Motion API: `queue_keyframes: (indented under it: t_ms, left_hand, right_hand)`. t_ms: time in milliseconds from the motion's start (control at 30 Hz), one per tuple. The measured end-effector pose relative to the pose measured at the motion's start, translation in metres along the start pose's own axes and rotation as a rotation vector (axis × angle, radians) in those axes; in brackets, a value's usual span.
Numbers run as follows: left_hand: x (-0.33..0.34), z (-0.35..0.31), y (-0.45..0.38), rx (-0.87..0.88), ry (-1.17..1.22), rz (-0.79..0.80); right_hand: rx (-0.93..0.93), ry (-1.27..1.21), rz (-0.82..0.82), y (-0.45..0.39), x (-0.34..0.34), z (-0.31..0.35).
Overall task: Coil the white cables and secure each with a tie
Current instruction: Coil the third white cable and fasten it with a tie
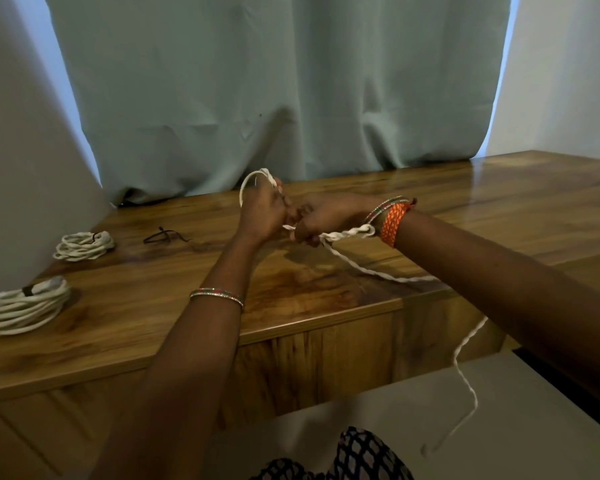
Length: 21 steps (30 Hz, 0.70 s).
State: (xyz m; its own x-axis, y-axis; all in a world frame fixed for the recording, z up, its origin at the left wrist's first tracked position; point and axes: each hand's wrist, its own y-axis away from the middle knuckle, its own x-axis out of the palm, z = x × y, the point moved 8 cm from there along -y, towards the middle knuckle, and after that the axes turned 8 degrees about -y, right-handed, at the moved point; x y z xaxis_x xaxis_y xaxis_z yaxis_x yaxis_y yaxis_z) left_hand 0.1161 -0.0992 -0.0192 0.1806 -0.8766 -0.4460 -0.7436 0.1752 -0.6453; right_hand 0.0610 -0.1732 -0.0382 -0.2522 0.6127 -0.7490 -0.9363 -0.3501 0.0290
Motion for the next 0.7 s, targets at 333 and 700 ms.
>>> queue_keyframes:
  t_ms: [333, 700]
  left_hand:
    - [0.013, -0.001, 0.011, -0.123, -0.015, 0.306]
    - [0.023, 0.005, 0.014, -0.264, 0.334, 0.443]
  right_hand:
    - [-0.036, 1.124, -0.662, 0.018, -0.077, 0.012]
    - [-0.219, 0.820, -0.626, 0.000, -0.075, -0.030]
